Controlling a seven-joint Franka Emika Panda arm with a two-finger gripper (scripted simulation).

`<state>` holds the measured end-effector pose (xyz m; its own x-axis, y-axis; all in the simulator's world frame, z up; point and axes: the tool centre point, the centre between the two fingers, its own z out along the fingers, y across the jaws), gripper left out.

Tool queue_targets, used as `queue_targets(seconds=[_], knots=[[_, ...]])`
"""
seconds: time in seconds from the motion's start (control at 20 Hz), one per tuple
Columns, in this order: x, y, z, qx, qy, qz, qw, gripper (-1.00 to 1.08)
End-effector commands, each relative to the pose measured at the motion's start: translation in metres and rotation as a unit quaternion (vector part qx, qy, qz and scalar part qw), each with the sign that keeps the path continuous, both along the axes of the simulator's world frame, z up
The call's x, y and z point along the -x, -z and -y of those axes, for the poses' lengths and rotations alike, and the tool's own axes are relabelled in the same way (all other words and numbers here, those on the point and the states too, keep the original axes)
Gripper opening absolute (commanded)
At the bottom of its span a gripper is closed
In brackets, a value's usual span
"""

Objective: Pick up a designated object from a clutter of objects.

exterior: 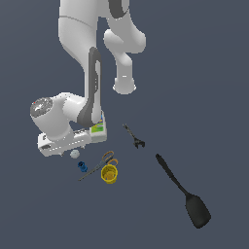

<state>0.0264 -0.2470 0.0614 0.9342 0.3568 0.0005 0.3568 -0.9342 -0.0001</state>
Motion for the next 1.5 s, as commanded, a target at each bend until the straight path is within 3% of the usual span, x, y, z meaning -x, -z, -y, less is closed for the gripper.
queue_targets(seconds=[0.0,0.5,0.55,1.45], knots=[[0.001,0.011,0.0,0.0,0.0,-0.001,1.0,1.0],[0.0,0.04,0.001,0.0,-0.001,0.0,1.0,1.0],[0.0,0.04,0.001,0.0,-0.001,0.0,1.0,-1.0],[-0.001,0.022,-0.002,0.0,-0.001,0.0,1.0,-1.0]])
